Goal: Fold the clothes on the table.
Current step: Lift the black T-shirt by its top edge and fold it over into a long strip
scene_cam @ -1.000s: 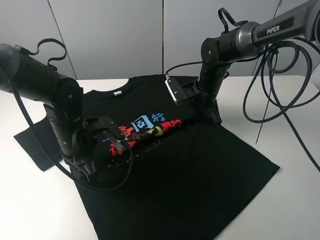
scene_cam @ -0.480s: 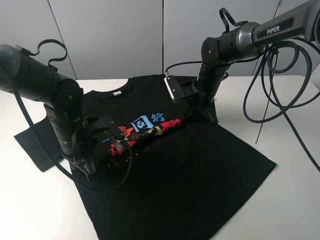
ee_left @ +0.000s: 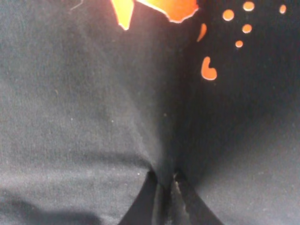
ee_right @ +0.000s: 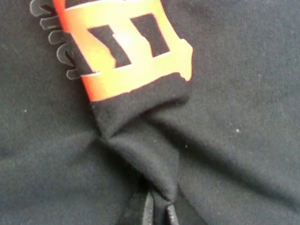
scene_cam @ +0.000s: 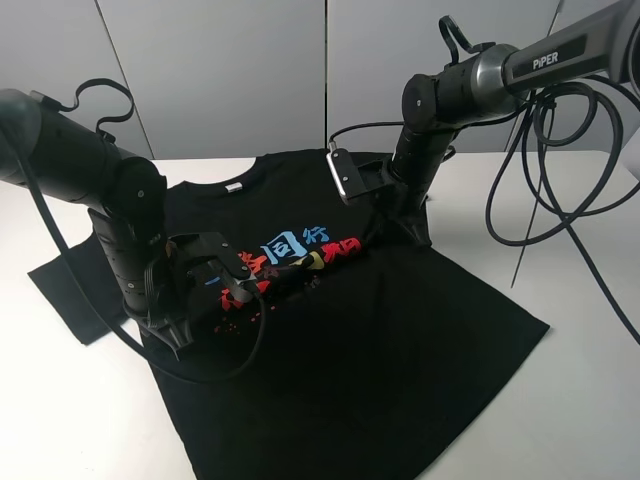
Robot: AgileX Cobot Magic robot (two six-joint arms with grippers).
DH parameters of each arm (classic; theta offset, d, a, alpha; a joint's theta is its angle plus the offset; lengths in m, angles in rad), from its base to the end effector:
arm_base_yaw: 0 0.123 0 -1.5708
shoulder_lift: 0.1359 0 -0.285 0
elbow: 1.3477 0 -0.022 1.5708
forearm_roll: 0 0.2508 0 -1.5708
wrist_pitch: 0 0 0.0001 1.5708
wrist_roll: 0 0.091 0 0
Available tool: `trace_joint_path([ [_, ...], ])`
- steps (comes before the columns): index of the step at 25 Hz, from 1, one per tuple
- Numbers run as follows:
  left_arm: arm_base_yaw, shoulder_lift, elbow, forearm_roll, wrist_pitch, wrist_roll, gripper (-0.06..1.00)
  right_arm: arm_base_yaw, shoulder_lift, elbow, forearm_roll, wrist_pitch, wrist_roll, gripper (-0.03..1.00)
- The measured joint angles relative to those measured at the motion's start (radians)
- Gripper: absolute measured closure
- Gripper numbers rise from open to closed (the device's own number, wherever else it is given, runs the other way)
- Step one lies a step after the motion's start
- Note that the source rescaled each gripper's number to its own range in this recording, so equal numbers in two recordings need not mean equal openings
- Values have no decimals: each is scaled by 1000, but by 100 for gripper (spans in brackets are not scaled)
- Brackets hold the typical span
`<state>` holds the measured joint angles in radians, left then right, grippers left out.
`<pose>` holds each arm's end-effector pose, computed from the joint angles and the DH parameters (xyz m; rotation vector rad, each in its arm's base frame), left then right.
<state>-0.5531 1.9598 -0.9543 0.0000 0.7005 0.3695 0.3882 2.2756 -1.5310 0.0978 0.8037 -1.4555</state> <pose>0.2622 -0.1619 0.0928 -1.3771 -2.7704 -0.0068 0.3996 0.1704 0.0870 -2.3383 1.8947 0.0121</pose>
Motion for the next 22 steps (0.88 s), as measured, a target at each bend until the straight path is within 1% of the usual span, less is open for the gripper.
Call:
trace_joint_path([
  [4, 0, -42, -11, 0, -7, 0, 94, 2, -27, 7, 20, 6, 25, 95],
  [7, 0, -89, -47, 0, 26, 0, 94, 4, -79, 10, 45, 12, 35, 95],
  [11, 0, -157, -99, 17, 91, 0, 94, 6, -151, 10, 72, 44, 43, 95],
  [14, 0, -212, -129, 46, 142, 0, 94, 6, -213, 10, 70, 79, 70, 95],
  [16, 0, -248, -155, 69, 195, 0, 94, 7, -256, 10, 70, 97, 87, 95],
  [19, -1, -297, -194, 102, 282, 0, 94, 7, -329, 10, 60, 129, 126, 95],
  [22, -1, -349, -233, 120, 333, 2, 94, 7, -400, 10, 27, 187, 193, 95],
])
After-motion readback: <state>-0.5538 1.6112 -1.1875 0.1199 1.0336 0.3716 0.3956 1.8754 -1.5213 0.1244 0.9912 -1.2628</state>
